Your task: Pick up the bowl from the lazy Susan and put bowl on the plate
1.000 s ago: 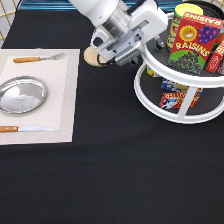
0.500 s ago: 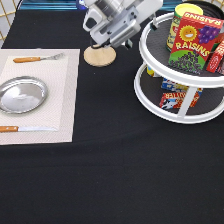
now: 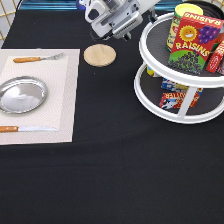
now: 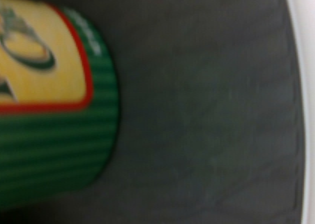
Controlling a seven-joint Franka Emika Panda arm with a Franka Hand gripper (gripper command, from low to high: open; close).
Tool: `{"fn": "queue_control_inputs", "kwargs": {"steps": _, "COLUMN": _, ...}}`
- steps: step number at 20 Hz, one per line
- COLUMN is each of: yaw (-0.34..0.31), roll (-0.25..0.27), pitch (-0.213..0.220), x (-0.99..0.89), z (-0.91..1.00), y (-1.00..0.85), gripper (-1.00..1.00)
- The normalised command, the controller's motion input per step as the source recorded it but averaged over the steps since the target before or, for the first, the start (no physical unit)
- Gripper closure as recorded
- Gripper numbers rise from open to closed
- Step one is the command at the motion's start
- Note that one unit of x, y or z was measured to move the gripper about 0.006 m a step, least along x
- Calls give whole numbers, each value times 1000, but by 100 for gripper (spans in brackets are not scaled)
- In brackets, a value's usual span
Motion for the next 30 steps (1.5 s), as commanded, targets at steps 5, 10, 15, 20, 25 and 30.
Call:
{"fn": "queue_control_inputs", "kwargs": {"steps": 5, "yaw": -2, "roll": -101, "pitch": 0, "x": -218, "z": -118, "y": 317, "gripper": -100}}
{"fn": "queue_control_inputs", "kwargs": {"steps": 10, "yaw": -7, "roll": -68, "pitch": 2, "x": 199, "z": -25, "y": 21, "gripper": -100}}
{"fn": "queue_control_inputs", "kwargs": {"steps": 15, "yaw": 0, "roll": -65, "pitch": 11, "x": 479, "z": -4, "y": -3, "gripper": -100}}
{"fn": "queue_control_inputs", "kwargs": {"steps": 20, "yaw": 0, "roll": -55, "pitch": 8, "x": 483, "z": -46, "y": 0, "gripper": -100}}
{"fn": "queue_control_inputs", "kwargs": {"steps": 25, "yaw": 0, "roll": -26, "pitch": 28, "x": 546, "z": -4, "y": -33, "gripper": -100}}
{"fn": "queue_control_inputs", "kwargs": {"steps": 30, "yaw": 0, "roll": -12, "pitch": 29, "x": 652, "z": 0, "y": -127, "gripper": -100}}
